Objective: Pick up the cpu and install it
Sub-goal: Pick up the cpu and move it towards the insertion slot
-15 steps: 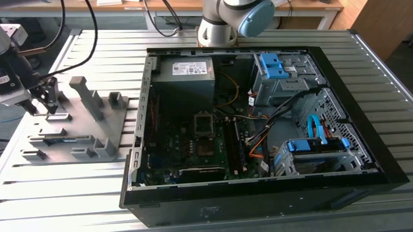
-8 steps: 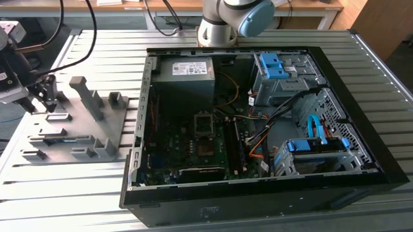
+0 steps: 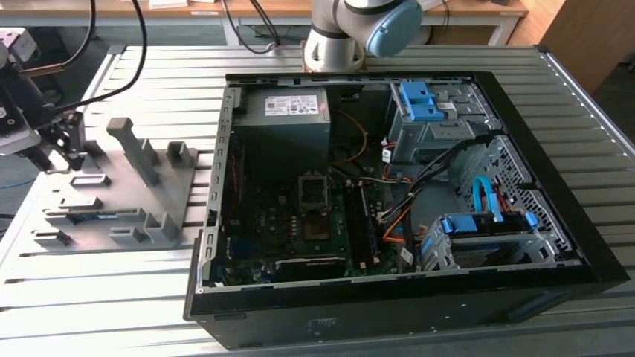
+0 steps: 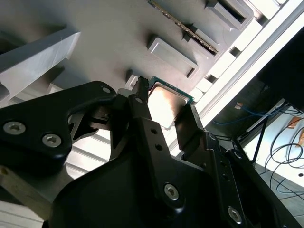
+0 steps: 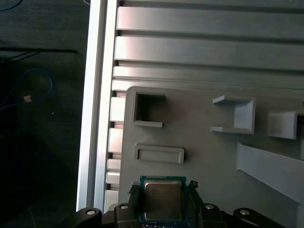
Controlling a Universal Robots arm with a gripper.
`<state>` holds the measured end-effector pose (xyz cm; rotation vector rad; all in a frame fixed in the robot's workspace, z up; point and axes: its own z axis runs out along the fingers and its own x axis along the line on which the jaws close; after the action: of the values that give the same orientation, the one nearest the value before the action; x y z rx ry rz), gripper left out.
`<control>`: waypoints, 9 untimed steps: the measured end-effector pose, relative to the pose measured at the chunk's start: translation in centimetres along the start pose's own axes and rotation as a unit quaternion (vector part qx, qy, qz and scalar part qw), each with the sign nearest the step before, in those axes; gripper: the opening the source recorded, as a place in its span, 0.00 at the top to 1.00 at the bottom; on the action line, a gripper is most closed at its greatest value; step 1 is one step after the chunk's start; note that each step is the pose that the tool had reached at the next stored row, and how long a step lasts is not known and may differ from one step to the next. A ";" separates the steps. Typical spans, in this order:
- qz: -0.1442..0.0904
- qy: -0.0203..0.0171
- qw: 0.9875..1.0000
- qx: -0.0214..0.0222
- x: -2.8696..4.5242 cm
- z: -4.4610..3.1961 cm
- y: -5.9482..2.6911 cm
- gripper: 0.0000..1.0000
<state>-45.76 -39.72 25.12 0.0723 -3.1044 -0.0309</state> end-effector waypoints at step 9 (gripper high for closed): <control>0.000 0.000 1.000 0.000 0.02 -0.57 0.01 0.53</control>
<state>-45.76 -39.71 25.69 0.0722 -3.1043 -0.0308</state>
